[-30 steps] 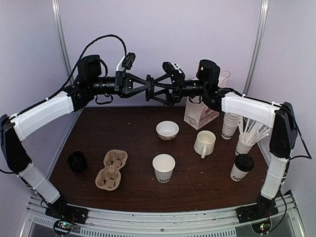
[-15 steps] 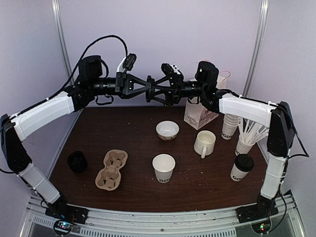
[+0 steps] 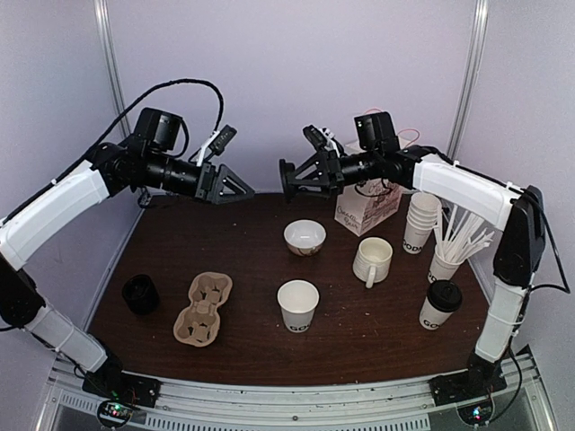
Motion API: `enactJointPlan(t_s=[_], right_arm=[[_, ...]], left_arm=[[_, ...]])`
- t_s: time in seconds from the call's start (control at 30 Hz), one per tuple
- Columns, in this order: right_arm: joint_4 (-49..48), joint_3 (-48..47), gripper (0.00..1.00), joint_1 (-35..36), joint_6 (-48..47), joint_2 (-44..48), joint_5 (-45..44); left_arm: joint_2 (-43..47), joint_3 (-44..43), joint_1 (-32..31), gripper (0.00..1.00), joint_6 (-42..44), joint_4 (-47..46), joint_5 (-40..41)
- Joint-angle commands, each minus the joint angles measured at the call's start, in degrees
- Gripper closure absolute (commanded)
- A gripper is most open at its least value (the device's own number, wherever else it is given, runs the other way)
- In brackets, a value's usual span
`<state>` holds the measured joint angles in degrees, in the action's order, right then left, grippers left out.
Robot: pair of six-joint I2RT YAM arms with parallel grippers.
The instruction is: Pack the takeout coffee
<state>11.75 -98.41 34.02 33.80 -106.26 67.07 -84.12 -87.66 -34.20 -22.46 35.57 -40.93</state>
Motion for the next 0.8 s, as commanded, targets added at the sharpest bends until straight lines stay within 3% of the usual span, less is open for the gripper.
enactJointPlan(t_s=[0.0, 0.17, 0.3, 0.5, 0.77], right_arm=[[32.91, -5.48, 0.3, 0.8, -31.9, 4.29, -11.24], [48.76, -8.96, 0.3, 4.11, -49.41, 4.87, -24.78], [56.48, -11.32, 0.3, 9.15, -59.34, 3.66, -36.0], [64.15, -13.94, 0.29, 17.7, -66.88, -0.4, -49.18], [68.17, -18.03, 0.29, 22.62, -69.03, -6.7, -55.98]], left_arm=[[3.69, -0.51, -0.17, 0.32, 9.0, 10.75, 13.1], [4.12, 1.28, 0.73, 0.31, 8.06, 13.25, 27.81], [3.83, 3.05, 3.17, 0.29, 5.12, 13.22, 34.02], [4.74, 5.89, 6.92, 0.29, 3.26, 10.72, 32.04], [5.09, 6.55, 7.82, 0.29, 4.29, 10.66, 30.71]])
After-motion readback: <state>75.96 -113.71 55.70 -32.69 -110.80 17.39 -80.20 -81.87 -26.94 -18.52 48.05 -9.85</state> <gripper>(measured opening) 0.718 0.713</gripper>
